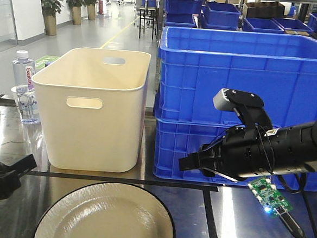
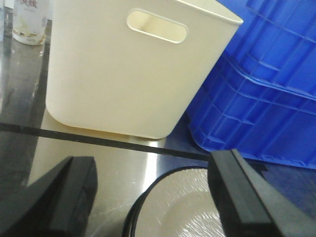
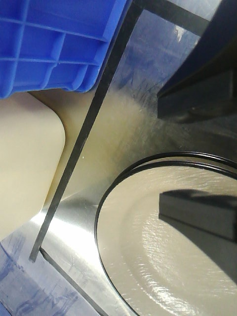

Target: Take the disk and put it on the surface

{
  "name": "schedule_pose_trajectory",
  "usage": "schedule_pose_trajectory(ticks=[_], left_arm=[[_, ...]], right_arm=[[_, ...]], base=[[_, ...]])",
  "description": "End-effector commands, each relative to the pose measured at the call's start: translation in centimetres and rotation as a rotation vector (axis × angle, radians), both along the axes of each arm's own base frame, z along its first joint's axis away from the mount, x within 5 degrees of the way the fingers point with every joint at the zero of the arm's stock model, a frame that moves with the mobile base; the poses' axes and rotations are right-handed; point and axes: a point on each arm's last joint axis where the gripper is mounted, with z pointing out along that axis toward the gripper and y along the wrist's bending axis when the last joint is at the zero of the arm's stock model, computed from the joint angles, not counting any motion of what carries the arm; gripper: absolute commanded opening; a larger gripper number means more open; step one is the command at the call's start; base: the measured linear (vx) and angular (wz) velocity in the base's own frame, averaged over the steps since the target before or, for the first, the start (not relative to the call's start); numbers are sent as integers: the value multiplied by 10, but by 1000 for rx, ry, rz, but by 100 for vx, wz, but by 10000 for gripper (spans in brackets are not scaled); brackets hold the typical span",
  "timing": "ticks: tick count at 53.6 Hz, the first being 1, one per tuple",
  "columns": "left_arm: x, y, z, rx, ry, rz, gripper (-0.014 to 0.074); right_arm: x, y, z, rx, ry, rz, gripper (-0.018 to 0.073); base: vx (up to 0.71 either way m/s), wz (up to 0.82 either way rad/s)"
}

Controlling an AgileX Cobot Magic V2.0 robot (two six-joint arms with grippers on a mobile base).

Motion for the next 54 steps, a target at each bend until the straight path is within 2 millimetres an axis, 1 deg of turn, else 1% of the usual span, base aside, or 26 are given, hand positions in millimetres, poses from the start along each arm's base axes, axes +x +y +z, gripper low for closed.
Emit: schedule_pose_trajectory(ticks=[1,5,8,11,19,20,21,22,28,34,39,43,46,54], left_arm=[[-1,4,15,18,-69,37,530],[-5,6,18,54,-100,30,464],[-10,7,16,67,-114,28,393],[-17,10,13,79,-132,27,298],[-47,17,-11,181,-187,-9,65],[-51,18,-15,183,-192,-15,24],[-54,19,-21,185,-187,-18,4],[-58,20,-22,187,-202,-19,-11],[-83,28,-41,166,-278,-1,-11],[-100,38,-57,158,-319,47,-7],[-113,47,-71,228,-348,94,-6],[-120,49,-88,364,-332,93,-6],[-125,50,-98,422,-311,92,-6],[-132,51,-129,406,-182,79,-5]], right_arm=[[-5,-3,28,59,-99,-29,366],[-5,-3,28,59,-99,-29,361],[-5,-3,28,60,-99,-30,356],[-5,-3,28,59,-100,-29,353],[-5,-3,28,59,-99,-29,351],[-5,-3,28,59,-99,-29,351],[-5,-3,28,59,-100,-29,351],[-5,-3,28,59,-100,-29,351],[-5,-3,28,59,-100,-29,351],[-5,-3,28,58,-98,-28,351],[-5,-3,28,58,-98,-28,351],[-5,-3,28,58,-98,-28,351],[-5,-3,28,58,-98,-28,351],[-5,-3,28,58,-98,-28,351]], base=[[0,0],[0,0],[0,0],[0,0],[0,0],[0,0],[0,0],[0,0],[0,0],[0,1],[0,1],[0,0],[0,0],[0,0]])
